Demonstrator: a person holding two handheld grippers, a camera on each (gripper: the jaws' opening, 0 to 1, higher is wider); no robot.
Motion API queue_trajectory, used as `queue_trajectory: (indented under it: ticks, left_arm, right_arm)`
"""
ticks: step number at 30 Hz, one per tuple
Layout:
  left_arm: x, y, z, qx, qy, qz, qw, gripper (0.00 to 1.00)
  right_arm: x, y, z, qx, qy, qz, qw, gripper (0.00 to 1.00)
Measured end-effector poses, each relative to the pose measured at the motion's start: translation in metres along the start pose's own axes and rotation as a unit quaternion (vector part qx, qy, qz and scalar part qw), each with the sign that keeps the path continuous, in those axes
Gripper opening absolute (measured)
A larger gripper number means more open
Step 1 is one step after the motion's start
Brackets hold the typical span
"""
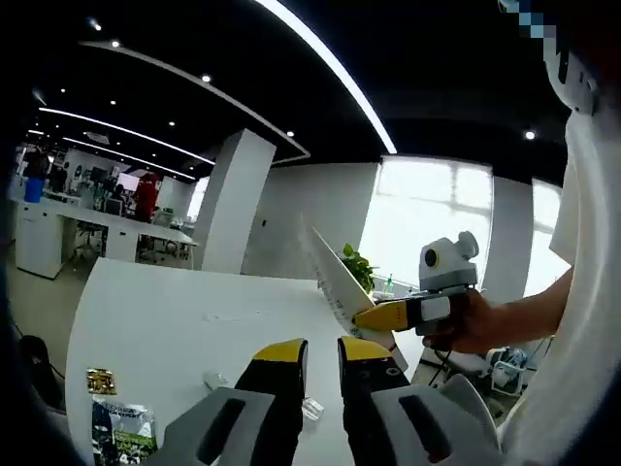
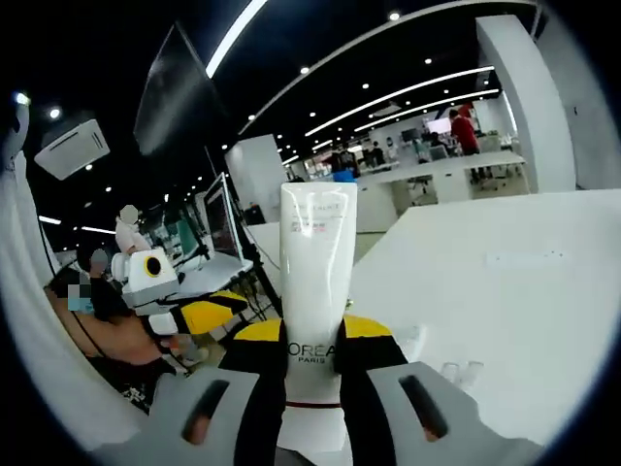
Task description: Arrange the skincare products in the storage area until every visible bottle or jar stands upright without overlapping.
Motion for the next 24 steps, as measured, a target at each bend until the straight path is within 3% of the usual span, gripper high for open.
queue_trajectory:
  ticks: [1,5,12,16,19,22,24]
  left_arm:
    - [0.000,0.002,0.001,0.004,-0.016,-0.004,0.9999,0.19]
    - [0.004,0.014,-0.006,0.009,-0.089,-0.027,0.9956,0.51]
    - [0.012,0.029,-0.012,0.005,-0.171,-0.056,0.9837,0.79]
    - [0.016,0.032,-0.004,0.029,-0.172,-0.081,0.9813,0.96]
    - [0.014,0.038,-0.013,0.005,-0.203,-0.088,0.9751,0.94]
    - [0.007,0.046,-0.021,-0.008,-0.212,-0.071,0.9746,0.91]
    - [-0.004,0.051,-0.031,-0.025,-0.230,-0.041,0.9721,0.87]
  right_arm:
    - [-0.002,0.000,0.002,-0.001,-0.005,0.003,1.0000,0.17]
    - [-0.005,-0.004,0.010,-0.003,-0.021,0.008,0.9997,0.17]
    - [-0.014,-0.007,0.018,-0.010,-0.049,0.014,0.9986,0.18]
    - [-0.021,-0.009,0.022,-0.017,-0.064,0.017,0.9977,0.18]
    - [-0.029,-0.010,0.024,-0.022,-0.080,0.030,0.9961,0.18]
    - [-0.033,-0.010,0.025,-0.025,-0.085,0.037,0.9954,0.18]
    - [-0.035,-0.010,0.024,-0.025,-0.085,0.040,0.9952,0.18]
Point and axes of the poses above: the point that each gripper's makers call its tool centre point, and the gripper's own axes: y roughly forward along the fingers, z roughly to its left, x roughly out of its top, the point moved 1 cm from there along -y, roughly backward along the fingers, and after that the axes turned 7 degrees about y, right-handed, at the moved point
